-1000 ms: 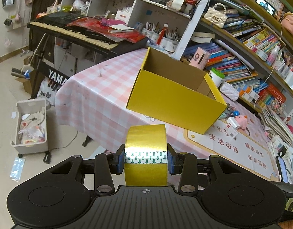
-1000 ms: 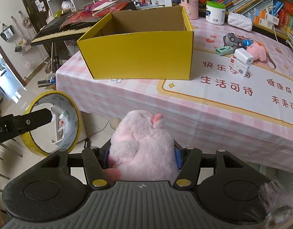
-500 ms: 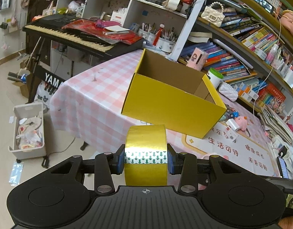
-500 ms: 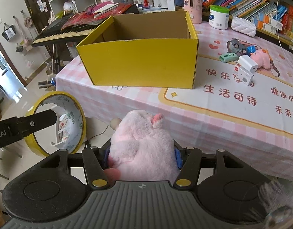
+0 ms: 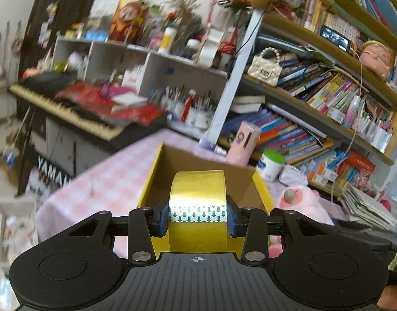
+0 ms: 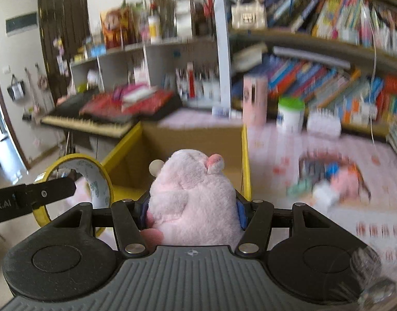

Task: Organize objects
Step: 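Carry the tape roll and the pig over the yellow box with both tools, then lower the tape and pig into the box and open both tools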

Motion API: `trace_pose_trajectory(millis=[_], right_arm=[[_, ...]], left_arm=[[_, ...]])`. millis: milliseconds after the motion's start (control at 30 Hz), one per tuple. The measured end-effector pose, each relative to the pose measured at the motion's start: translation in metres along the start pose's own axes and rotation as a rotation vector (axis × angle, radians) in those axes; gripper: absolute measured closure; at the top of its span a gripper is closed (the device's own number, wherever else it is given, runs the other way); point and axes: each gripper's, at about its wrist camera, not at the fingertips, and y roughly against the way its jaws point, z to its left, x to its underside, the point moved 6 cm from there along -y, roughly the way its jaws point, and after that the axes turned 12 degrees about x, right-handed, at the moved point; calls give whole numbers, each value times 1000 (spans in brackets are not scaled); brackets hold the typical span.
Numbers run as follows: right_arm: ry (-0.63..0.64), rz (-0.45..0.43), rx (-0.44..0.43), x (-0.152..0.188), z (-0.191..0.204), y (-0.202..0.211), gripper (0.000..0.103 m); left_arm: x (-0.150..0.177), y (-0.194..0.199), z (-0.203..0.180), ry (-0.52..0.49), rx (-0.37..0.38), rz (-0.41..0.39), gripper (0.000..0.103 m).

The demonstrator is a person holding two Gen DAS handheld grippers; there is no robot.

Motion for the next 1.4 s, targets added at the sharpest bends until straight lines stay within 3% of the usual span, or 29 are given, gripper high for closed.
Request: trace_pose_trajectory(millis=[133,267,567,733,1067,1300,1400], right_arm=[[17,-30,4,-26,-3,-33,47],[33,-7,5,-37,-8,-69,47],[196,42,-70,-27,8,-129,47],[272,133,-120,-12,16,-158,47],[418,131,-233,-7,19,-167,46],[448,148,-209,-9,15,-178,45],[443,151,-210,-9,14,-177,39]], left_arm=[[-11,-36,-1,-8,-18,8,64],[-10,-66,0,-20,-43,44,64],[1,-110,12,-68,-153,137,64],[11,-125,18,-76,-196,195,63],[21,-142,19,-68,-232,246,63],[24,-152,18,-45,-235,259,63],[20,-148,12,-63,-219,224,54]])
